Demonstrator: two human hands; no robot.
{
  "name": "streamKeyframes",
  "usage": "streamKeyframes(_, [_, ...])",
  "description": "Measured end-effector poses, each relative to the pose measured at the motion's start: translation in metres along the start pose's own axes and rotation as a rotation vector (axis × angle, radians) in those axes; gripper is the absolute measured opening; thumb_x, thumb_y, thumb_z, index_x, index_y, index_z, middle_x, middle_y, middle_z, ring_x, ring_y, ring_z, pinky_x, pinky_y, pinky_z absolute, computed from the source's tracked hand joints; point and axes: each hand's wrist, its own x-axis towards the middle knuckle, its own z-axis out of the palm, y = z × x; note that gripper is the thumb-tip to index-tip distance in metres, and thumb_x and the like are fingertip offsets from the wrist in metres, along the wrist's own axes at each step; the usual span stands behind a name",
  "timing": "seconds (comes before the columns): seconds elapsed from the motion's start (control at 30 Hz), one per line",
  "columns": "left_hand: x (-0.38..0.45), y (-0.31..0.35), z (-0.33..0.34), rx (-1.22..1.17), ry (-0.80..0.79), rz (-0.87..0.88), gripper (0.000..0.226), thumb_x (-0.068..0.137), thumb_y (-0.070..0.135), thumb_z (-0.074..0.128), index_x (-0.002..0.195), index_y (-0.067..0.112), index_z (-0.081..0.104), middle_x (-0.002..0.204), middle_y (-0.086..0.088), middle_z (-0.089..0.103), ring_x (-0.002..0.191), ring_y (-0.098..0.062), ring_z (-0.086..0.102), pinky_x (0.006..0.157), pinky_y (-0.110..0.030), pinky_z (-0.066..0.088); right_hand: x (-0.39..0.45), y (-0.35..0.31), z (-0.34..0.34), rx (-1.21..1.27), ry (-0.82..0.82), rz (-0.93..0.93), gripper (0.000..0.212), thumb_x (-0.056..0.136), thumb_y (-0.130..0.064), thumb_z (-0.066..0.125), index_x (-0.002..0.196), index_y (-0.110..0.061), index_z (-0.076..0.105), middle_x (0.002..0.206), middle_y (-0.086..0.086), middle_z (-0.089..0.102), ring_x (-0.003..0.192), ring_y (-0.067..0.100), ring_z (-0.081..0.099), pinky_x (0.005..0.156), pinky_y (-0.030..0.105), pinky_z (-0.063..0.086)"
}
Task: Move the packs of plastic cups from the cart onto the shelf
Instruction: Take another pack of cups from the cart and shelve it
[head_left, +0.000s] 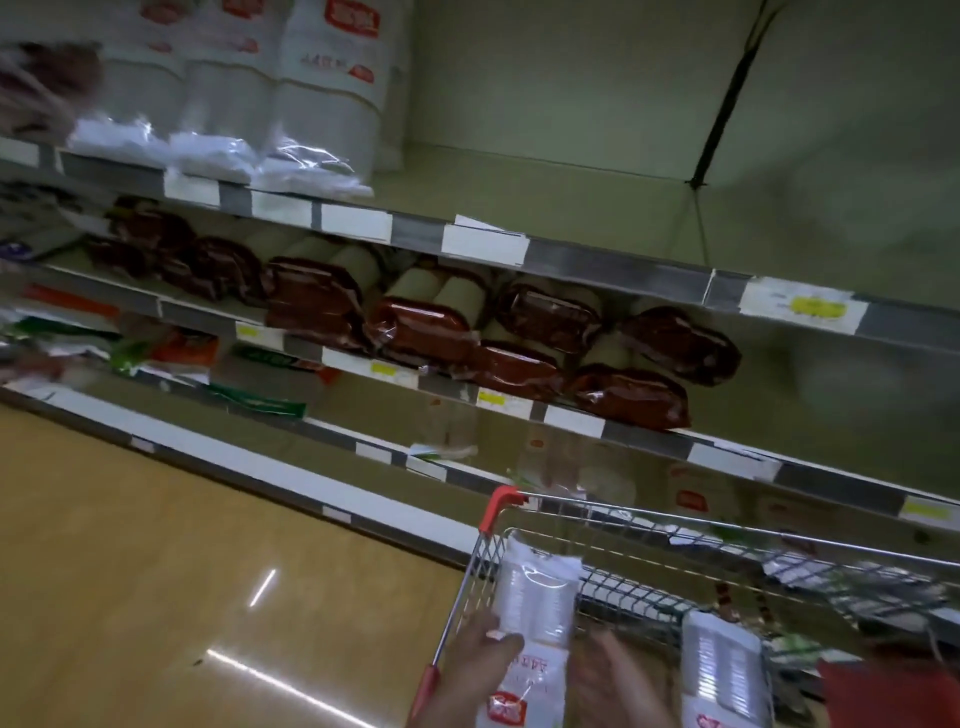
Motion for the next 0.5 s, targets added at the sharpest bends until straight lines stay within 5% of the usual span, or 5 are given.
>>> streamKeyframes(0.07, [0.013,-0.004,0.006,-0.085,0.014,-0.058,0.033,0.077,0.015,0.067,0.109,0.007,0.06,0.107,-0.013,0.063,0.095,-0.025,0.063,0.078,-0.028,0.05,0.014,0.006,-0.003,0.027,0.019,0.005,0.047,0.081,-0.026,0.063,0.12,0.0,0.057,0.096,0.02,0.063,0.086,0.032,0.055,0.069,0.039,0.046])
streamKeyframes(0.17, [0.035,-0.009,0.014,-0.203,0.012,-0.148,0.017,0.08,0.013,0.063,0.092,0.002,0.066,0.073,-0.011,0.06,0.065,-0.021,0.057,0.059,-0.023,0.042,0.024,0.016,-0.003,0.049,0.074,0.065,0.048,0.09,-0.026,0.057,0.128,0.002,0.051,0.125,0.021,0.053,0.108,0.038,0.053,0.064,0.035,0.042])
streamKeyframes(0.3, [0.065,-0.022,0.027,-0.201,0.024,-0.168,0.012,0.079,0.013,0.063,0.084,0.001,0.063,0.07,-0.015,0.063,0.066,-0.026,0.06,0.068,-0.034,0.046,0.053,0.038,-0.016,-0.067,0.079,0.026,0.042,0.101,-0.011,0.035,0.141,0.003,0.036,0.144,0.032,0.039,0.102,0.031,0.042,0.058,0.032,0.036])
streamKeyframes(0.43, [0.087,-0.026,0.03,-0.169,0.07,-0.123,0.014,0.083,0.015,0.06,0.087,0.003,0.064,0.074,-0.016,0.069,0.069,-0.029,0.068,0.059,-0.028,0.049,0.077,0.044,-0.019,0.014,0.059,-0.018,0.016,0.095,-0.015,0.051,0.11,-0.009,0.051,0.13,0.016,0.044,0.1,0.026,0.046,0.065,0.028,0.035])
streamKeyframes(0.5, [0.091,-0.026,0.03,-0.174,0.082,-0.102,0.008,0.089,0.012,0.057,0.083,0.008,0.059,0.069,-0.007,0.061,0.061,-0.02,0.061,0.05,-0.021,0.042,0.097,0.048,-0.021,0.006,0.072,-0.043,0.046,0.078,-0.021,0.066,0.118,-0.007,0.047,0.132,0.012,0.043,0.117,0.027,0.045,0.082,0.033,0.041])
